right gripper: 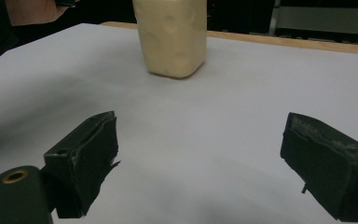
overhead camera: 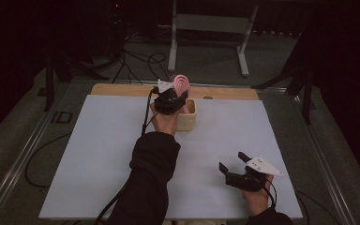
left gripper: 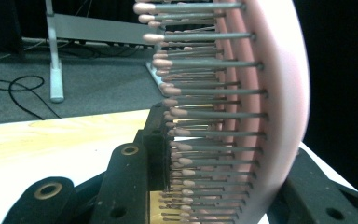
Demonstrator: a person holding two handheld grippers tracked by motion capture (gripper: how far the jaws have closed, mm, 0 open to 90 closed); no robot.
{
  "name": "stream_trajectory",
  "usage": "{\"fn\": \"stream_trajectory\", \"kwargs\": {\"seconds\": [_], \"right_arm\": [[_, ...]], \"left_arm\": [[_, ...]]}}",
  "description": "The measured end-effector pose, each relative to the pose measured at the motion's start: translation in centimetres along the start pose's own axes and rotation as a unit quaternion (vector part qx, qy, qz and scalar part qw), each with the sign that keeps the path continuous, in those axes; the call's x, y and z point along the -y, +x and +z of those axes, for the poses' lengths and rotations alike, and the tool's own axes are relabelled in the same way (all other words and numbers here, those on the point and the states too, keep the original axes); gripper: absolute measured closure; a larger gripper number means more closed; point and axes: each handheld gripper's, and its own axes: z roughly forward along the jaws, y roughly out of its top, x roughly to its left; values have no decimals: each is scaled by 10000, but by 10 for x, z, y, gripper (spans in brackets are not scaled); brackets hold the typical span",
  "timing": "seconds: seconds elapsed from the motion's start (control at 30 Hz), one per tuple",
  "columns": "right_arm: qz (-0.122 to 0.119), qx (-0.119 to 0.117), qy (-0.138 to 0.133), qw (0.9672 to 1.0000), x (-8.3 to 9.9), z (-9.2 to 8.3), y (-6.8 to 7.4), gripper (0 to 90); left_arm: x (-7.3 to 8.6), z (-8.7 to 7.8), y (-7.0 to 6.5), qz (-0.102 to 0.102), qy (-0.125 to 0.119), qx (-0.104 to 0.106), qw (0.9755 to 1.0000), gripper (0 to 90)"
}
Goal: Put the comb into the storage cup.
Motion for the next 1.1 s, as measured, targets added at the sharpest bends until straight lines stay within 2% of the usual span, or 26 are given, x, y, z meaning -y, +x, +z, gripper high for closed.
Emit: {"fn": "stream_trajectory", "kwargs": {"seconds": [0.43,0.67,1.1], "right_arm": [[8,2,5,10000,0,0,0,107],[13,-6,7,10000,0,0,0,107],[-4,-1,11,10000,0,1,1,107]], "left_arm": [[5,3,1,20,93,-22,10000,642],[10,4,6,-110,115,-20,9999,642],[13,6,5,-91,152,-33,9998,642]]}}
